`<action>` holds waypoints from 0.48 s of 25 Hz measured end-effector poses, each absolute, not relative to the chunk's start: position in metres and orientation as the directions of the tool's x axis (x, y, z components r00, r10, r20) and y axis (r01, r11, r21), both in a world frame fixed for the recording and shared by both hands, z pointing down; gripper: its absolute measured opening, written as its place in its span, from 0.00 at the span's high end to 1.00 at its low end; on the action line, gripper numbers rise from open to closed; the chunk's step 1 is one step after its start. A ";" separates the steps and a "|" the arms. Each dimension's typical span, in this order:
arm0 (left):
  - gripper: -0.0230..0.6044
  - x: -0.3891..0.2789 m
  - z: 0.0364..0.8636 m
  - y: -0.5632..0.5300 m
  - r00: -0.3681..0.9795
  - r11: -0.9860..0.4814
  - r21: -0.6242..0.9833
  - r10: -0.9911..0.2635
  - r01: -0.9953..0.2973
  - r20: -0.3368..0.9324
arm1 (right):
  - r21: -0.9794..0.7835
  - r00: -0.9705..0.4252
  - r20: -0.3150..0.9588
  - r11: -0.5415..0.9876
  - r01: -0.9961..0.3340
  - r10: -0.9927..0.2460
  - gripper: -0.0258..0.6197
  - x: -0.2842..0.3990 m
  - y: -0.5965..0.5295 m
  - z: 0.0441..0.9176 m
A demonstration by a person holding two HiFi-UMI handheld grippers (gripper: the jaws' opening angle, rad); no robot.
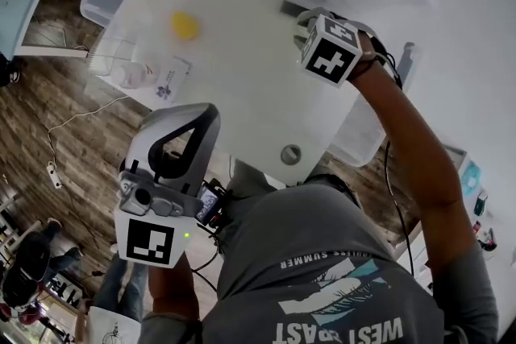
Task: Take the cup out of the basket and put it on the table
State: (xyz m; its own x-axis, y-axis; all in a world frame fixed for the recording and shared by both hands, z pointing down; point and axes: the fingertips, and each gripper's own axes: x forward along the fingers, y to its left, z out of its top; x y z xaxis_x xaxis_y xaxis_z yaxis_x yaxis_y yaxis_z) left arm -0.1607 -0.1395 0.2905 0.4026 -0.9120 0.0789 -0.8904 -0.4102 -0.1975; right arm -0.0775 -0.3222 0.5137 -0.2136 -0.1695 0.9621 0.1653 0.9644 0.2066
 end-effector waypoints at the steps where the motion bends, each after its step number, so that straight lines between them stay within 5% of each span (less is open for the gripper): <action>1: 0.95 -0.161 0.292 -0.139 0.400 -0.408 -0.195 -0.913 -0.892 0.081 | 0.195 -0.178 0.970 0.967 0.164 -0.165 0.80 -0.075 -0.327 0.526; 12: 0.95 -0.167 0.300 -0.142 0.378 -0.388 -0.174 -0.921 -0.905 0.090 | 0.112 0.030 0.993 0.981 0.157 -0.118 0.80 -0.049 -0.349 0.597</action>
State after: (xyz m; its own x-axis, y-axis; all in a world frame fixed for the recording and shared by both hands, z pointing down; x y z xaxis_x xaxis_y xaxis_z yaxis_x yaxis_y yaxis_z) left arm -0.1673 -0.1418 0.3003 0.3778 -0.9215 0.0901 -0.9051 -0.3881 -0.1738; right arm -0.0486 -0.3487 0.5967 0.0299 -0.1180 0.9926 0.1575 0.9812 0.1119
